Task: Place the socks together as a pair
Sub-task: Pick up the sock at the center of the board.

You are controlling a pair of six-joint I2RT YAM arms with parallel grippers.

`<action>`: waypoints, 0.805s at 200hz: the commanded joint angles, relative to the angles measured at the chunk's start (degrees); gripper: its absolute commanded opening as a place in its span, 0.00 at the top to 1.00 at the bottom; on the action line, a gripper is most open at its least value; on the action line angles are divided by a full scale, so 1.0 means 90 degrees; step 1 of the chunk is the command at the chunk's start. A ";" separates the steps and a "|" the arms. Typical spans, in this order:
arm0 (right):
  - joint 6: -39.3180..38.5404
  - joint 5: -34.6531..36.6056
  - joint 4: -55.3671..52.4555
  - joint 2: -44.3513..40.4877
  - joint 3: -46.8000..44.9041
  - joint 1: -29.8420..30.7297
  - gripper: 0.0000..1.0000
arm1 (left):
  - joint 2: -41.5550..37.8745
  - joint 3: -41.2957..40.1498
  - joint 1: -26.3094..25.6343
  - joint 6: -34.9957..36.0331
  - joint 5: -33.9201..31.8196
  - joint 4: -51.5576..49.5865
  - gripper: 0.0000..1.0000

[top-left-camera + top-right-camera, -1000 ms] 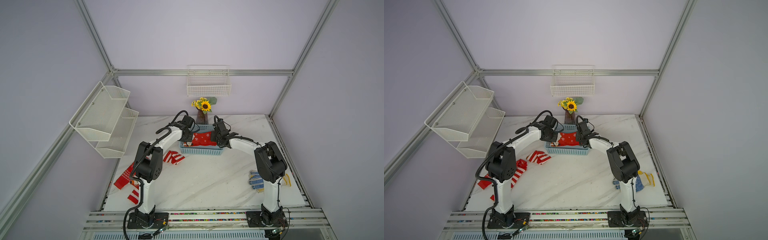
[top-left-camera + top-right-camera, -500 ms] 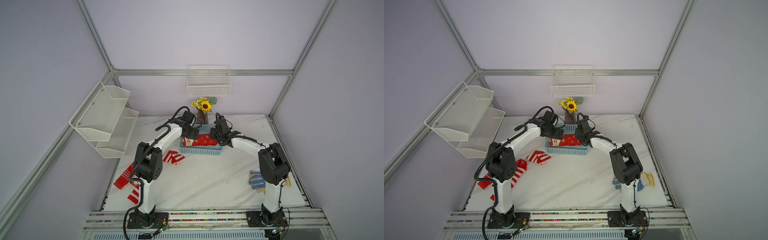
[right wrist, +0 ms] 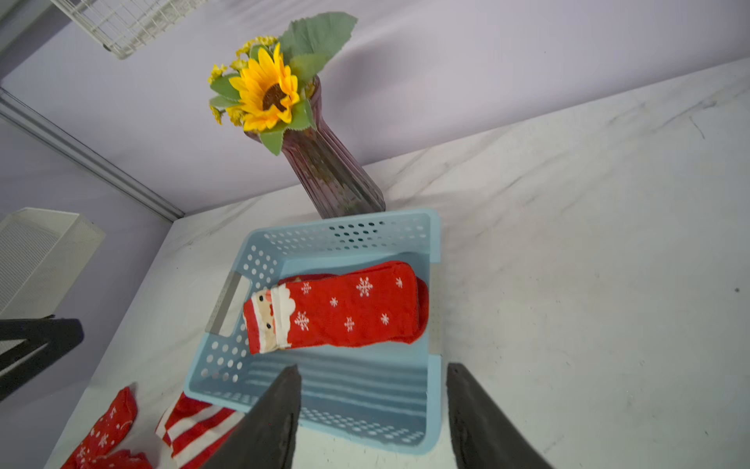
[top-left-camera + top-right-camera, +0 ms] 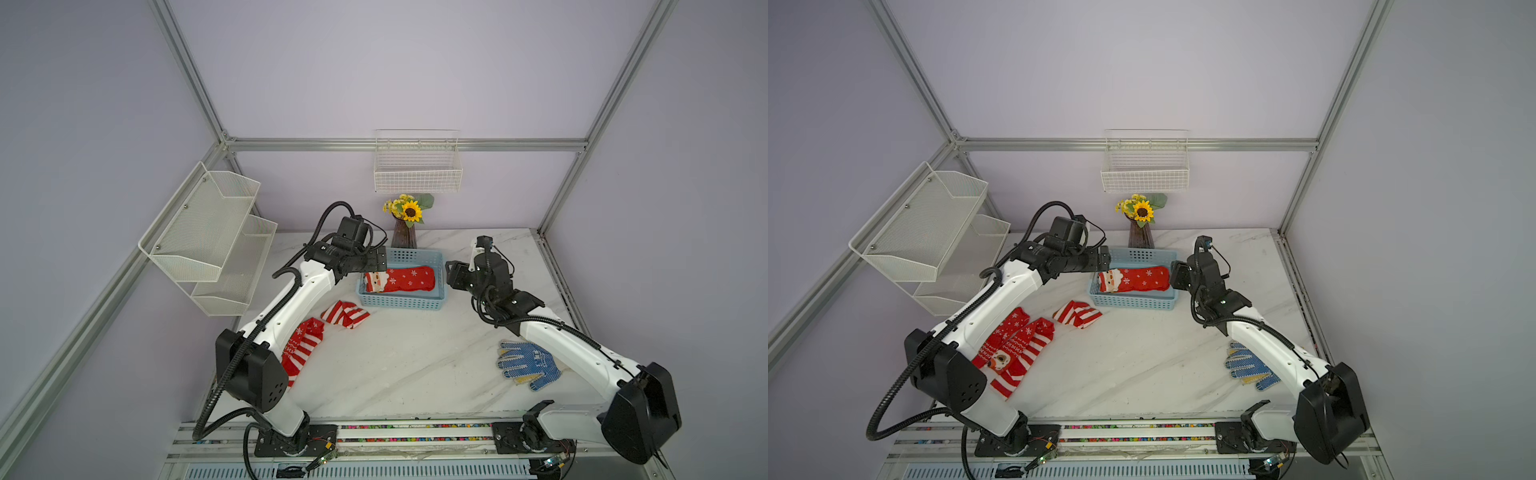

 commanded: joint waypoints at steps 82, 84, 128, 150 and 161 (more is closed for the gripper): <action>0.0014 -0.0408 -0.0210 -0.2123 -0.1696 0.0008 0.41 | -0.2101 -0.3465 0.0139 -0.2072 0.0374 0.0918 0.29; 0.0023 -0.0428 -0.0217 -0.2136 -0.1706 0.0008 0.41 | -0.2093 -0.3476 0.0140 -0.2087 0.0376 0.0935 0.30; 0.0175 -0.0605 -0.0221 -0.2524 -0.2077 0.0010 0.41 | -0.1876 -0.3840 0.0312 -0.2270 0.0391 0.1434 0.38; 0.0303 -0.0508 -0.0281 -0.2580 -0.2138 0.0006 0.41 | -0.1655 -0.4029 0.0533 -0.2271 0.0660 0.1761 0.44; 0.0318 -0.0478 -0.0304 -0.2595 -0.2163 0.0008 0.41 | -0.1572 -0.4092 0.0627 -0.2271 0.0735 0.1902 0.45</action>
